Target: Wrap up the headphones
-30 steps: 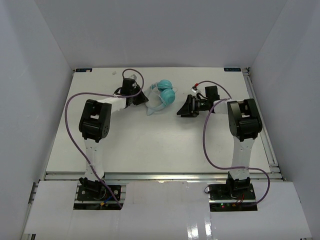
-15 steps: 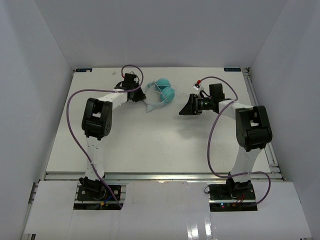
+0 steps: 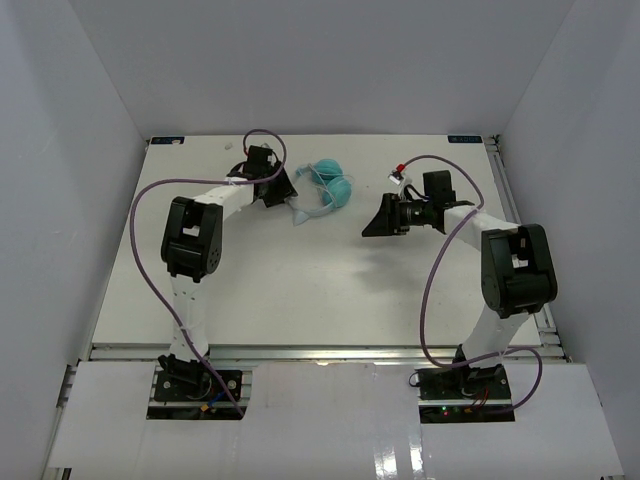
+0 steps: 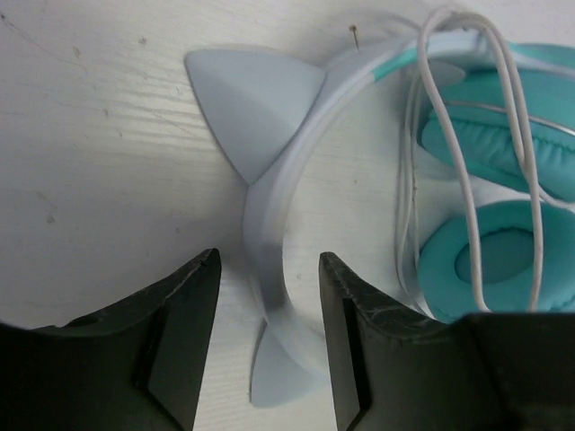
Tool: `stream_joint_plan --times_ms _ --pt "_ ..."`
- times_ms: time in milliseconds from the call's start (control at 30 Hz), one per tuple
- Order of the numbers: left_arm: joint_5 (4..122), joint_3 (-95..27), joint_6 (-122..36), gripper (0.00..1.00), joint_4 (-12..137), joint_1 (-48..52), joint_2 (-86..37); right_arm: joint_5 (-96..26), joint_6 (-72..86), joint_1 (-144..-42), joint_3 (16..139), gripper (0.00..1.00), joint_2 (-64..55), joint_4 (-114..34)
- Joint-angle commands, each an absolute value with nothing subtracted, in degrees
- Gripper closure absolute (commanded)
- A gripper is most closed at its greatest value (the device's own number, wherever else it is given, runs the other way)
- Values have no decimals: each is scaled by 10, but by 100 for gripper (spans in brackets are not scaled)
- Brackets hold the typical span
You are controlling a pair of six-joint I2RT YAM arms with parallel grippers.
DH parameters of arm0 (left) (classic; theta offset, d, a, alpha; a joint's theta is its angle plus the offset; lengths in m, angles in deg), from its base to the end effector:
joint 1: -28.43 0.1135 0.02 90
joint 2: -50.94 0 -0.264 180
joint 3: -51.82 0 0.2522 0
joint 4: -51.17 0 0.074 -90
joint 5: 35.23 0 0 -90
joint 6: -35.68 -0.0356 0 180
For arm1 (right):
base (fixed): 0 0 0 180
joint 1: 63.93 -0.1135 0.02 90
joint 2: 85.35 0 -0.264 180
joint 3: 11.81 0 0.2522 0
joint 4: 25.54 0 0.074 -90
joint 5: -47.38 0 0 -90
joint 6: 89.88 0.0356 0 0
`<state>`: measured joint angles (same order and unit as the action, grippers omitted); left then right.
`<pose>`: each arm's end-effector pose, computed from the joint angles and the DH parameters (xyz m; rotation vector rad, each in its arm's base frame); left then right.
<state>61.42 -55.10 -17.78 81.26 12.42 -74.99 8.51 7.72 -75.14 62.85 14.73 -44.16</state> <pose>0.4650 -0.1377 0.1625 -0.3917 2.4667 -0.5423 0.3509 0.0978 0.1982 -0.5210 2.2086 1.2037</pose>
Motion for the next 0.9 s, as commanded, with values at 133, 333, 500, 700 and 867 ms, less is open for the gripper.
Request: stream_joint_plan --times_ms 133,333,500,700,867 --pt "656 -460 -247 19 796 123 -551 -26 -90 -748 614 30 31 -539" --pt "678 -280 -304 7 719 123 -361 -130 -166 -749 565 14 -76 -546" --pt "749 -125 -339 2 627 125 -136 -223 -165 -751 535 10 -186 -549" --pt "783 -21 -353 2 676 127 57 -329 -124 -750 513 10 -311 -540" --pt "771 8 -355 2 738 127 147 -394 -95 -750 503 10 -388 -531"
